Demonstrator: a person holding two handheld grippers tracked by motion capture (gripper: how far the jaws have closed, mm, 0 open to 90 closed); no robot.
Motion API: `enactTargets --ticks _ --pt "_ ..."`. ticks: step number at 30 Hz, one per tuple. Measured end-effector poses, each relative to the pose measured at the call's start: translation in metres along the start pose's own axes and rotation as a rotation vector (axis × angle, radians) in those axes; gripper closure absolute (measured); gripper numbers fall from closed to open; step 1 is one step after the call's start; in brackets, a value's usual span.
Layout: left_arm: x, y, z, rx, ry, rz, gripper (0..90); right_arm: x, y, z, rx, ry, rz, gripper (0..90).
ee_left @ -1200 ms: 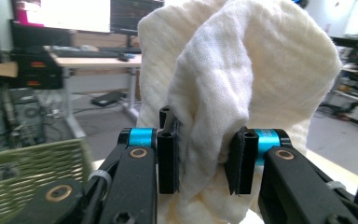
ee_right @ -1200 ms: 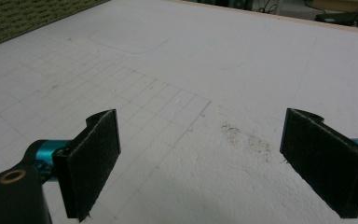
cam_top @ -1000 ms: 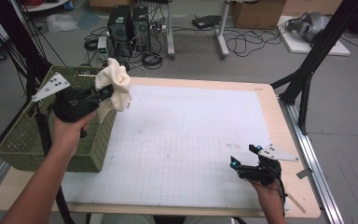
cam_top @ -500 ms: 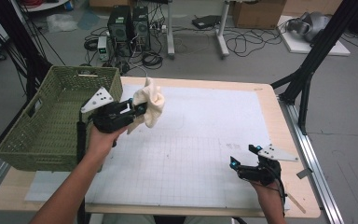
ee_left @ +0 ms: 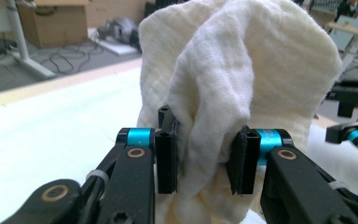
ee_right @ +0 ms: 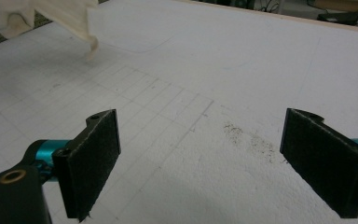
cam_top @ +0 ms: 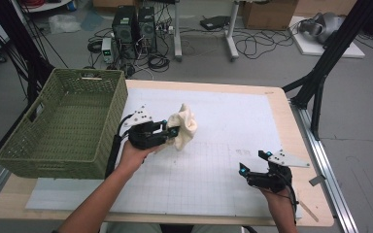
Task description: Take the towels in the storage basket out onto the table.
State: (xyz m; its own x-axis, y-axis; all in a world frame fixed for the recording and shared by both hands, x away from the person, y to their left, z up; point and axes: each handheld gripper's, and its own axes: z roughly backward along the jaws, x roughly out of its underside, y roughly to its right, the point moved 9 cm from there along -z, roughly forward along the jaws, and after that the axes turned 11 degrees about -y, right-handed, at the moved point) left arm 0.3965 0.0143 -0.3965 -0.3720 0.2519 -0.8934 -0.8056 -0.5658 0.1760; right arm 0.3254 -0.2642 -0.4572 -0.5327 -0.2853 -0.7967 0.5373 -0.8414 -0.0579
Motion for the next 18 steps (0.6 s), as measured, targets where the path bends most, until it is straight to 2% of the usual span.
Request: enactTargets --ticks 5,10,15,18 --pt "0.015 0.001 -0.024 0.014 -0.055 0.028 66.2 0.001 0.000 0.000 0.001 -0.003 -0.002 11.3" --pt "0.031 -0.003 -0.045 -0.001 -0.106 0.052 65.4 0.001 0.001 0.000 -0.001 -0.003 -0.004 11.3" --pt "0.047 -0.011 -0.062 -0.053 -0.177 0.060 61.9 0.001 0.000 -0.002 -0.002 -0.009 -0.004 11.3" --pt "0.057 -0.019 -0.067 -0.114 -0.237 0.046 55.6 0.001 0.000 -0.002 -0.003 -0.009 -0.005 11.3"
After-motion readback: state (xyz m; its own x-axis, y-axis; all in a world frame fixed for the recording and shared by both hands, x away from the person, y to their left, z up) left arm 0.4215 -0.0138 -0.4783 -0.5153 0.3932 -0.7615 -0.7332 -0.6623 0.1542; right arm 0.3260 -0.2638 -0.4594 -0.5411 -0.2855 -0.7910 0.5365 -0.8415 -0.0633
